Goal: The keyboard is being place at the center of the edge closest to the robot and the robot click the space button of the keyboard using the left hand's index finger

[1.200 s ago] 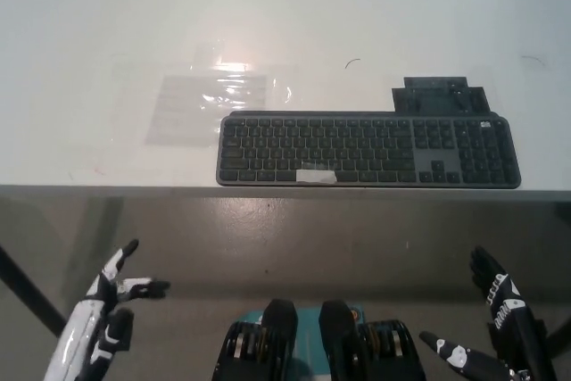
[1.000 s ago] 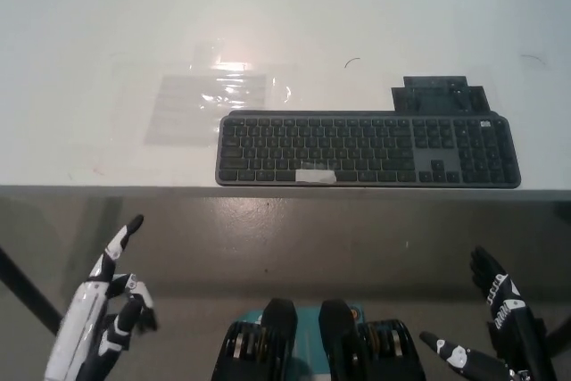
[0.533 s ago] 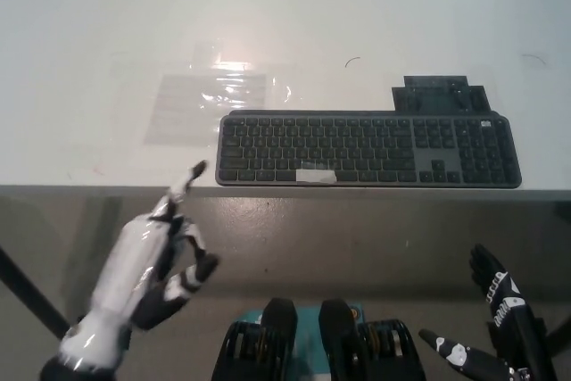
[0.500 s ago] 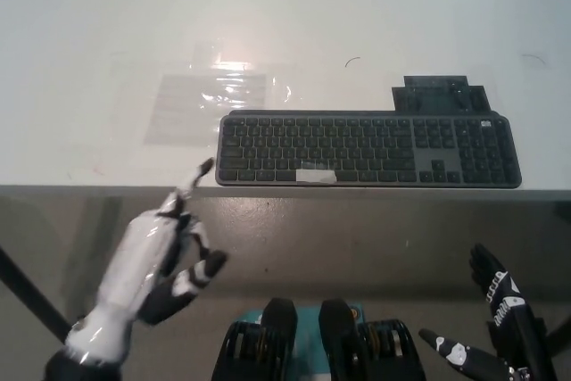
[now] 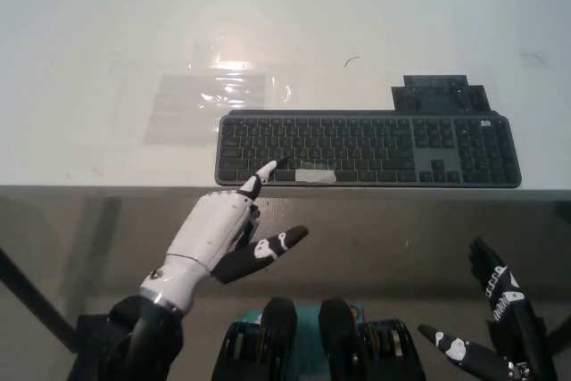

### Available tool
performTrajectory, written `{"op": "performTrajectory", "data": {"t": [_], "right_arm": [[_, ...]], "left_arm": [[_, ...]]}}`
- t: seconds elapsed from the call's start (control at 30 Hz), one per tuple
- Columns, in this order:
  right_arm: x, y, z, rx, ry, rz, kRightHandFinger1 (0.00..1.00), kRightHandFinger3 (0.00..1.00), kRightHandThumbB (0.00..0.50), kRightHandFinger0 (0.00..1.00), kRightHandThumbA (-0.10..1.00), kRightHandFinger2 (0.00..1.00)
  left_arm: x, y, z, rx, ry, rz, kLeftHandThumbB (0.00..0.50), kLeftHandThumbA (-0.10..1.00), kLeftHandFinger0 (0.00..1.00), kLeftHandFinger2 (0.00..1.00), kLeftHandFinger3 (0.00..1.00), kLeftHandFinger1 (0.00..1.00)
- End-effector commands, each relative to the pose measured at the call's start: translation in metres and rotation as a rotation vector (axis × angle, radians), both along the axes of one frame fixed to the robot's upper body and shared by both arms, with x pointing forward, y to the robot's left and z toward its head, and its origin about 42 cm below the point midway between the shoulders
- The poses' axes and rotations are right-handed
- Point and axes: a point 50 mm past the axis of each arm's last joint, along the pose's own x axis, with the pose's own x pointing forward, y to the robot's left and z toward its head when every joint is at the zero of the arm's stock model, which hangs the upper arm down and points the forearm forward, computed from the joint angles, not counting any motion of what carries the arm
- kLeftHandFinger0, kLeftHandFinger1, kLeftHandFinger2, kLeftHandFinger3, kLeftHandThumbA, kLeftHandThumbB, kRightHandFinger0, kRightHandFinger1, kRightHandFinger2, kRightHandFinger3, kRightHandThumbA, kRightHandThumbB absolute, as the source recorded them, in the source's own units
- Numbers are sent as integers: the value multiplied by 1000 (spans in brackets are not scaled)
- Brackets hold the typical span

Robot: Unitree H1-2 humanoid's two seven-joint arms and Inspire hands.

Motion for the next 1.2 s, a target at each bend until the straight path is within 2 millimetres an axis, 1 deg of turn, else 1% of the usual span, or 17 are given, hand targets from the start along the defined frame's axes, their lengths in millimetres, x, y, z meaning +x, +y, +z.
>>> {"op": "performTrajectory", "data": {"t": [0.0,0.03,0.07,0.1,0.17,0.27,0.33,0.4,0.43,0.47,0.53,0.6,0.83,0.93,0.97,1.07,1.17], "right_arm": [[7,2,17,-6,-88,17,1000,1000,244,1000,1000,1000],[7,2,17,-6,-90,16,1000,1000,241,1000,1000,1000],[7,2,17,-6,-92,17,1000,1000,243,1000,1000,1000],[7,1,17,-9,-92,18,1000,1000,243,1000,1000,1000],[7,2,17,-8,-96,19,1000,1000,234,1000,1000,1000],[9,1,18,-14,-98,20,1000,1000,234,1000,1000,1000],[9,1,18,-7,-96,19,1000,1000,241,1000,1000,1000],[9,1,18,-8,-97,24,1000,1000,241,1000,1000,1000],[10,1,18,-9,-98,23,1000,1000,239,1000,1000,1000],[10,1,18,-16,-104,23,1000,1000,235,1000,1000,1000],[10,1,18,-5,-100,23,1000,1000,235,1000,1000,1000],[10,1,18,-6,-102,24,1000,1000,237,1000,1000,1000],[12,1,20,-11,-107,27,1000,1000,225,1000,1000,1000],[13,0,21,-28,-111,22,1000,1000,223,1000,1000,1000],[13,0,20,-29,-114,22,1000,1000,223,1000,1000,1000],[14,0,21,-27,-113,25,1000,1000,248,1000,1000,1000],[14,1,22,-33,-117,26,1000,1000,250,1000,1000,1000]], "left_arm": [[16,-10,6,32,-29,21,360,1000,0,68,1000,0],[18,-11,5,35,-24,22,366,1000,0,60,1000,0],[21,-12,3,42,4,27,390,1000,0,118,1000,20],[22,-12,1,43,13,27,394,1000,0,164,1000,28],[25,-13,-2,46,25,32,379,1000,0,207,1000,45],[30,-15,-5,49,39,34,377,1000,0,215,1000,37],[32,-16,-7,57,46,36,390,1000,0,220,1000,42],[35,-18,-8,70,64,34,412,1000,0,256,1000,68],[35,-18,-8,71,70,34,403,1000,2,283,1000,96],[36,-20,-9,69,70,33,405,1000,0,265,1000,80],[37,-23,-9,72,78,32,399,1000,0,277,1000,84],[40,-27,-10,76,70,23,385,1000,0,265,1000,74],[45,-40,-9,90,82,3,372,1000,0,253,1000,50],[48,-46,-10,105,84,-2,394,1000,0,267,1000,50],[48,-47,-11,106,87,-2,389,1000,0,276,1000,55],[50,-52,-13,118,101,-9,403,1000,0,312,1000,71],[52,-52,-14,125,118,-5,392,1000,0,335,1000,92]]}}
